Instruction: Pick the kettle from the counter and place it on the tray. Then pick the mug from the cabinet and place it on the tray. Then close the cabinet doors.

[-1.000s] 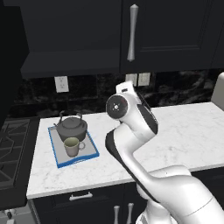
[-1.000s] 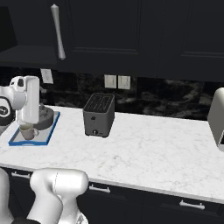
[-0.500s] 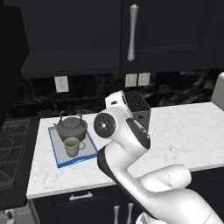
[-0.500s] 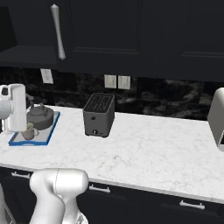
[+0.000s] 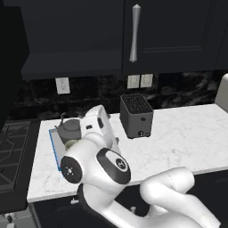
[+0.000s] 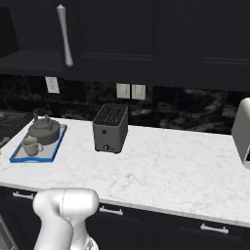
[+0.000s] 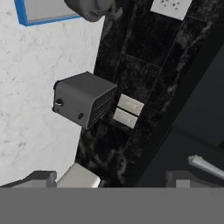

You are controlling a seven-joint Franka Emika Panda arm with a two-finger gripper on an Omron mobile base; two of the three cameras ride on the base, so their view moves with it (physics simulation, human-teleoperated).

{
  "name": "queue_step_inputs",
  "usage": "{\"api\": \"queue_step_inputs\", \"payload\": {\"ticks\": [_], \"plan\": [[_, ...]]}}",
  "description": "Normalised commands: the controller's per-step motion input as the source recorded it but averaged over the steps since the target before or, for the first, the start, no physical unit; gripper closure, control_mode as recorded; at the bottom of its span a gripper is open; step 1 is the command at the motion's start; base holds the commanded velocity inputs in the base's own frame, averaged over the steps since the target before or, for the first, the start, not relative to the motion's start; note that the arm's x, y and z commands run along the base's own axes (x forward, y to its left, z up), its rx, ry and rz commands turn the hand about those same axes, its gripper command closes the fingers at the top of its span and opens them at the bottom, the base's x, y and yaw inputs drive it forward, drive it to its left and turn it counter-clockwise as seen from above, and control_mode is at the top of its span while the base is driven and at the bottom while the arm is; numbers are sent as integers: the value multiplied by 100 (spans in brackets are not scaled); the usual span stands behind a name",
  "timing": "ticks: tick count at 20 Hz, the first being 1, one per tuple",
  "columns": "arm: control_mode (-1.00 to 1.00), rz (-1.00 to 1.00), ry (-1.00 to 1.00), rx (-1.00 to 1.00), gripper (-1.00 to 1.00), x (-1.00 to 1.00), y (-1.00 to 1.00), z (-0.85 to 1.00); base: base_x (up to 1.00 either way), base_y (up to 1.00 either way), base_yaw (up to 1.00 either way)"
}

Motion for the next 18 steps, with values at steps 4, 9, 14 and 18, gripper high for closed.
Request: {"api": "queue_step_inputs", "payload": {"ticks": [4, 9, 14, 18], "plan": [[-100, -11, -3, -12, -100, -41, 78, 26, 0, 0, 0], [-100, -20, 1, -14, -100, -8, 80, 10, 0, 0, 0], [-100, -1, 0, -12, -100, -13, 44, -17, 0, 0, 0], [-100, 0, -5, -10, -100, -30, 44, -15, 0, 0, 0]]}}
